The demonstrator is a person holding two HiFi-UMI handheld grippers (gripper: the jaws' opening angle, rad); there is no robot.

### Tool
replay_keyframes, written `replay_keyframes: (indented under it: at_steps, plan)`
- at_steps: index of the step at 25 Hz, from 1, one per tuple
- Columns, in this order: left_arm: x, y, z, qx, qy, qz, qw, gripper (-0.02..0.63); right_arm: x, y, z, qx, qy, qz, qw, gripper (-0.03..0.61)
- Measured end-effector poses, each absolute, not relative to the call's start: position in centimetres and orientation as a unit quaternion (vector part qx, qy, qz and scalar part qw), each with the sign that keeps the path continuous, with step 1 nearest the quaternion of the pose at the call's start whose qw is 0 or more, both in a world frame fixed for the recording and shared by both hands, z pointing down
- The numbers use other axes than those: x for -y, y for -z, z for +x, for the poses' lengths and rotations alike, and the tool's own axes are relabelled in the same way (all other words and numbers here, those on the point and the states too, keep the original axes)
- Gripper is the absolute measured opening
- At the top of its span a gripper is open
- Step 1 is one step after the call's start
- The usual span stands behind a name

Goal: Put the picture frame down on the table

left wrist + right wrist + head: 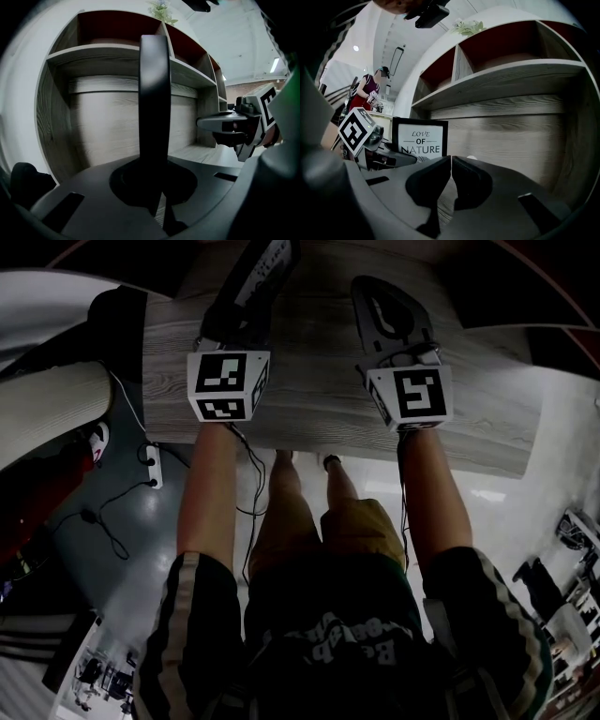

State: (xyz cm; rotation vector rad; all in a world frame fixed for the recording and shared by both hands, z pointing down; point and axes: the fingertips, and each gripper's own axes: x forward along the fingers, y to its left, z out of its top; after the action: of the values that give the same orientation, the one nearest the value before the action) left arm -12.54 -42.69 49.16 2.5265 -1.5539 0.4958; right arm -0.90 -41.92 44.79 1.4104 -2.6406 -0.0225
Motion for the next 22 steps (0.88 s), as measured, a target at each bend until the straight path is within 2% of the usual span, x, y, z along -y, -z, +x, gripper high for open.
replay_keyframes:
  at_steps: [10, 19, 22]
  plan:
    - [43.5, -52.7, -12.7, 0.509, -0.187, 0.836, 0.087, 0.028, 43.0, -46.7, -2.2, 0.881, 0.000, 0.465, 0.081, 0.035]
    - [43.6, -53.6, -12.9, 0.521, -0.185, 0.830, 0.078, 0.028, 42.7, -47.2, -2.1, 0.883, 0.001, 0.461, 0.084, 0.035]
    - [43.7, -53.3, -12.7, 0.517, -0.184, 0.833, 0.072, 0.068, 42.6, -47.4, -2.0, 0.883, -0.001, 0.462, 0.084, 0.035]
